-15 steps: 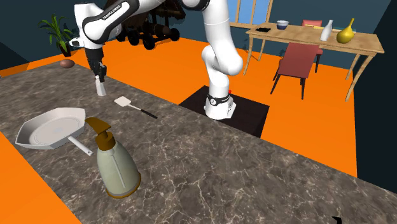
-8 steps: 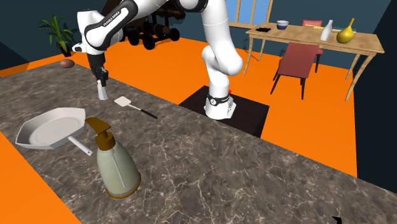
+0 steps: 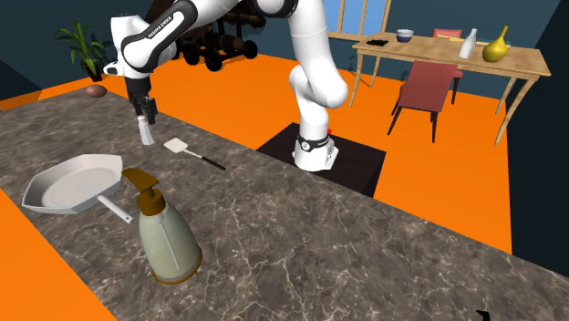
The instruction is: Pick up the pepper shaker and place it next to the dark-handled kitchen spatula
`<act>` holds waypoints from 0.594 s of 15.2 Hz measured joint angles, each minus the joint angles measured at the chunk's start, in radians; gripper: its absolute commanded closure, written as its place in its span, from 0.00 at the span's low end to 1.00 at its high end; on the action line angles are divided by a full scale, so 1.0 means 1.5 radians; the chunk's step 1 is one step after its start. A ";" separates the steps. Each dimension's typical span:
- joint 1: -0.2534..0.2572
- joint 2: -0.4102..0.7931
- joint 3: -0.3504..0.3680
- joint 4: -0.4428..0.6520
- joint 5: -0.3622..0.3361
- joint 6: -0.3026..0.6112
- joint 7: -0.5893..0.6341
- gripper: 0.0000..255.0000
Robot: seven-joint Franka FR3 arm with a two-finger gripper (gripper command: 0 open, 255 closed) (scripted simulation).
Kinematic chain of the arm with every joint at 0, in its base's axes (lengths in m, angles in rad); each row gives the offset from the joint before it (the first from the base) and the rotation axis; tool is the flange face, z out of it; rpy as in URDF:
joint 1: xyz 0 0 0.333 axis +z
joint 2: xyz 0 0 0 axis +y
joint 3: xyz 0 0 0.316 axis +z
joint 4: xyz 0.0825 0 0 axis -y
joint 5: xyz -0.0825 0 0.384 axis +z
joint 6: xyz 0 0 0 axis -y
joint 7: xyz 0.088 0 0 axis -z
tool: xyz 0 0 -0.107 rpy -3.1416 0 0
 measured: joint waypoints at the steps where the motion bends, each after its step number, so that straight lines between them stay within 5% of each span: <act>1: 0.000 0.000 0.000 0.000 0.000 0.000 0.000 0.00; 9: 0.013 -0.051 -0.014 0.020 -0.041 -0.061 0.026 0.00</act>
